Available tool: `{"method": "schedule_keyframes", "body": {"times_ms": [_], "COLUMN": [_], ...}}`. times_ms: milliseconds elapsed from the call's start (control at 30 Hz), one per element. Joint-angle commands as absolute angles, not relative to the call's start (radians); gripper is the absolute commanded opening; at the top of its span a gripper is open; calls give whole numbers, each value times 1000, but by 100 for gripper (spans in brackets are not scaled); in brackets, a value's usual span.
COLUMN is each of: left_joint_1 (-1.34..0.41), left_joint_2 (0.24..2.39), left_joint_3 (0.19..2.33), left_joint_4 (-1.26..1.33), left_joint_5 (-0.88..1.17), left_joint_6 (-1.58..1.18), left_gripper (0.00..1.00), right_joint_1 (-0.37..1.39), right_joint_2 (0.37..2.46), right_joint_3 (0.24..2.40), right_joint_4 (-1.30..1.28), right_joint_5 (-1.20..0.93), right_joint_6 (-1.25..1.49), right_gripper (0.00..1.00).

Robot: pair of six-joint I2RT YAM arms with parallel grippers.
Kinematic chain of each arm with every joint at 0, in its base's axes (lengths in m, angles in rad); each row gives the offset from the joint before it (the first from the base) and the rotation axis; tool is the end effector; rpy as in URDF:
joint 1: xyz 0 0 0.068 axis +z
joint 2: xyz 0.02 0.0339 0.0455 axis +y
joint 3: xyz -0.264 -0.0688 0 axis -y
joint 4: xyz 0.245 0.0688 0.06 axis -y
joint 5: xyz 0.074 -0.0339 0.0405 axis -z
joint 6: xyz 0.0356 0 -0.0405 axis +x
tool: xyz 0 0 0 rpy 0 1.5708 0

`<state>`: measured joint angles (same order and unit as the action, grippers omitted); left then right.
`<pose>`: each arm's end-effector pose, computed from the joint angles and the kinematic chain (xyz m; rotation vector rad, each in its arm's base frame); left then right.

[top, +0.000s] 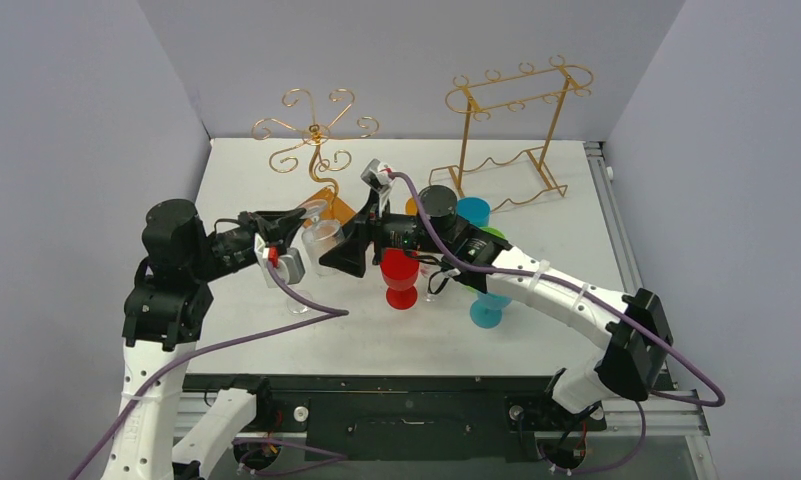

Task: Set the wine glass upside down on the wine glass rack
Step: Turn the wine glass upside down at the wine rack.

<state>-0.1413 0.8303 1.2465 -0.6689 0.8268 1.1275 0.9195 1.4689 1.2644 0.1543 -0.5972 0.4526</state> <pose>0.1317 -0.0452 0.4378 1.4282 0.9957 -0.0326 0.1954 0.2893 0.3799 -0.9151 1.6049 1.4904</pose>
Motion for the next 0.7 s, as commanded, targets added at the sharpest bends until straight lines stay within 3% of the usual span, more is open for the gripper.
{"method": "schedule_keyframes", "body": {"times_ms": [0, 267, 333, 467, 567, 667], "left_joint_1": [-157, -164, -164, -164, -164, -164], "left_joint_2": [795, 796, 798, 803, 815, 831], "left_joint_3": [1219, 1227, 1232, 1230, 1232, 1246], "left_joint_4": [-479, -460, -466, -439, -404, -396], "left_joint_5": [854, 836, 832, 831, 812, 782], "left_joint_6": [1151, 1147, 1152, 1118, 1054, 996], "left_gripper": [0, 0, 0, 0, 19, 51], "right_joint_1": [934, 951, 952, 947, 944, 927], "right_joint_2": [1503, 1535, 1531, 1532, 1528, 1529], "right_joint_3": [1298, 1309, 1303, 1317, 1308, 1287], "right_joint_4": [289, 308, 305, 286, 295, 343], "right_joint_5": [-685, -673, -667, -626, -539, -476], "right_joint_6": [514, 503, 484, 443, 391, 365], "right_gripper": [76, 74, 67, 37, 21, 9]}}
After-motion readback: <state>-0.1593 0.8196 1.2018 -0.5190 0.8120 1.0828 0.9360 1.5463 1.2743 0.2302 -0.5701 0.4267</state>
